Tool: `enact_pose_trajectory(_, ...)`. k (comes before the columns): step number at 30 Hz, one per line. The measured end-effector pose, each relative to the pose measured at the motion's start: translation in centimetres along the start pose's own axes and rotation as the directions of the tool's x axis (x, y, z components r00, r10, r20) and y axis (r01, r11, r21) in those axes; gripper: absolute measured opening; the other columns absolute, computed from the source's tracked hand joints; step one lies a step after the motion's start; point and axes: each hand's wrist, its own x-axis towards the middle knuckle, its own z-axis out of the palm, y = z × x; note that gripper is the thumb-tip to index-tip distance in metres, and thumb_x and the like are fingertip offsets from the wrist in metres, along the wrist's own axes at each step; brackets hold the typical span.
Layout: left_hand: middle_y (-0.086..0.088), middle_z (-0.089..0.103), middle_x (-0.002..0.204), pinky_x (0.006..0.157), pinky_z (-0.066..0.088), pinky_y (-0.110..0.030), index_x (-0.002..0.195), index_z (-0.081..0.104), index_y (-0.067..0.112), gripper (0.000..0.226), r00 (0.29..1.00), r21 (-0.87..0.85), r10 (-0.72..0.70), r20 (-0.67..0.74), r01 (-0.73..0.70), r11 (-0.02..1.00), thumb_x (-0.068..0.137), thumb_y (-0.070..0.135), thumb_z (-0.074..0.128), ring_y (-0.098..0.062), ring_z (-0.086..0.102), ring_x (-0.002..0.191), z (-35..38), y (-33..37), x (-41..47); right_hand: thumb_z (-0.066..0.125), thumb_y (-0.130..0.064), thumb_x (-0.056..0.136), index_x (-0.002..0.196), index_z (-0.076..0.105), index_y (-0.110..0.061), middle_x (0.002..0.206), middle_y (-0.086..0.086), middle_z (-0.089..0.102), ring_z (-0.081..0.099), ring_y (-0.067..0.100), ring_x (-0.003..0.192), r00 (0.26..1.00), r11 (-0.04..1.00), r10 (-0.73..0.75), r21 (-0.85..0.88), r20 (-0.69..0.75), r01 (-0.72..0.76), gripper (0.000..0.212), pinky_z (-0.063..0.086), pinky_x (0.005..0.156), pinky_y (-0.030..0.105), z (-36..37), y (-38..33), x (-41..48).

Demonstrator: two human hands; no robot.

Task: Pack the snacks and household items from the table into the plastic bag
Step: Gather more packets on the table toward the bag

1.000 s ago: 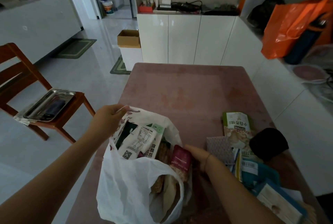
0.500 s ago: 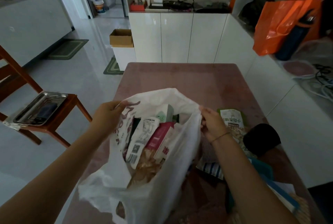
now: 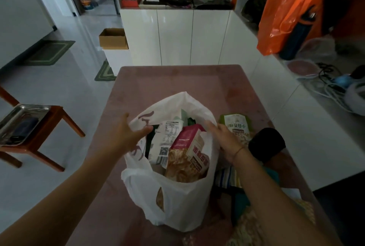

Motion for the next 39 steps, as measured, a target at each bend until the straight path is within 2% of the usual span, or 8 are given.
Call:
enact_pose_trajectory(4, -0.016, 0.058, 0.116, 0.074, 0.052, -0.039, 0.133, 0.04, 0.009, 0.07, 0.999, 0.092, 0.013, 0.041, -0.017, 0.996, 0.074, 0.021, 0.075, -0.025, 0.059, 0.085, -0.4, -0.9, -0.1, 0.076, -0.025, 0.075, 0.137, 0.038, -0.016, 0.125, 0.001, 0.051, 0.053, 0.018, 0.111, 0.989, 0.936, -0.149, -0.321, 0.008, 0.143, 0.073, 0.049, 0.093, 0.035, -0.8, 1.5, -2.2)
enact_pose_trajectory(7, -0.013, 0.063, 0.095, 0.054, 0.042, -0.027, 0.119, 0.054, 0.007, 0.038, 0.998, 0.074, 0.045, -0.039, -0.042, 0.996, 0.082, 0.003, 0.059, -0.016, 0.054, 0.062, -1.1, -1.6, -0.2, 0.06, 0.002, 0.081, 0.133, 0.046, -0.013, 0.123, 0.012, 0.057, 0.056, 0.022, 0.105, 0.943, 0.945, -0.296, -0.189, -0.151, 0.266, 0.056, 0.051, 0.086, 0.035, -1.7, 2.2, -2.7)
enact_pose_trajectory(11, -0.017, 0.067, 0.086, 0.066, 0.047, -0.036, 0.104, 0.062, 0.004, 0.021, 0.987, 0.009, 0.059, -0.148, -0.058, 0.998, 0.084, 0.008, 0.058, -0.024, 0.056, 0.062, -2.0, -2.2, 0.7, 0.052, -0.013, 0.094, 0.105, 0.056, -0.014, 0.09, 0.004, 0.062, 0.061, 0.018, 0.077, 0.956, 0.938, -0.174, 0.257, -0.234, 0.234, 0.012, 0.053, 0.069, 0.031, -4.2, 4.3, -3.6)
enact_pose_trajectory(14, -0.014, 0.064, 0.08, 0.068, 0.045, -0.034, 0.103, 0.063, 0.002, 0.02, 0.983, -0.004, 0.074, -0.17, -0.076, 0.997, 0.089, 0.012, 0.054, -0.023, 0.055, 0.06, -1.8, -1.9, 0.8, 0.05, -0.026, 0.096, 0.079, 0.054, -0.02, 0.079, 0.002, 0.058, 0.058, 0.025, 0.082, 0.978, 0.996, -0.086, -0.032, -0.188, 0.082, 0.018, 0.049, 0.074, 0.034, -5.0, 8.8, -4.3)
enact_pose_trajectory(18, -0.021, 0.066, 0.09, 0.07, 0.047, -0.037, 0.106, 0.063, 0.002, 0.023, 0.973, -0.01, 0.095, -0.212, -0.1, 0.995, 0.09, 0.012, 0.051, -0.029, 0.059, 0.07, -2.1, -1.2, 1.7, 0.068, -0.031, 0.082, 0.115, 0.056, -0.02, 0.117, 0.003, 0.054, 0.051, 0.018, 0.112, 0.918, 0.673, 0.012, -0.682, 0.396, 0.286, 0.037, 0.045, 0.097, 0.03, -2.9, 13.2, -7.2)
enact_pose_trajectory(25, -0.015, 0.064, 0.104, 0.068, 0.048, -0.036, 0.114, 0.054, 0.006, 0.033, 0.991, -0.039, 0.047, -0.124, -0.052, 0.998, 0.088, 0.026, 0.059, -0.027, 0.06, 0.077, -1.7, -0.6, 1.0, 0.077, -0.031, 0.072, 0.148, 0.023, -0.018, 0.151, 0.01, 0.024, 0.026, 0.037, 0.135, 0.68, 0.106, 0.238, -0.715, 0.693, 0.692, 0.094, 0.013, 0.115, 0.053, 1.9, 15.9, -9.1)
enact_pose_trajectory(36, -0.007, 0.059, 0.109, 0.082, 0.043, -0.036, 0.124, 0.047, 0.008, 0.049, 0.994, -0.039, 0.107, 0.007, -0.106, 0.994, 0.081, 0.018, 0.069, -0.025, 0.057, 0.097, -1.0, 1.4, -2.0, 0.076, -0.026, 0.071, 0.137, 0.036, -0.014, 0.135, 0.013, 0.039, 0.04, 0.034, 0.121, 0.733, -0.005, 0.076, -0.735, 0.676, 0.678, 0.078, 0.025, 0.106, 0.048, 1.7, 17.8, -10.5)
enact_pose_trajectory(39, 0.011, 0.065, 0.079, 0.074, 0.051, -0.017, 0.098, 0.057, 0.009, 0.022, 0.979, -0.072, 0.201, 0.019, -0.199, 0.977, 0.08, 0.005, 0.068, -0.005, 0.061, 0.072, -0.6, 2.0, -2.5, 0.075, -0.03, 0.072, 0.138, 0.036, -0.014, 0.136, 0.012, 0.041, 0.038, 0.032, 0.125, 0.737, -0.012, 0.066, -0.738, 0.673, 0.675, 0.078, 0.023, 0.107, 0.046, 1.9, 17.4, -10.5)
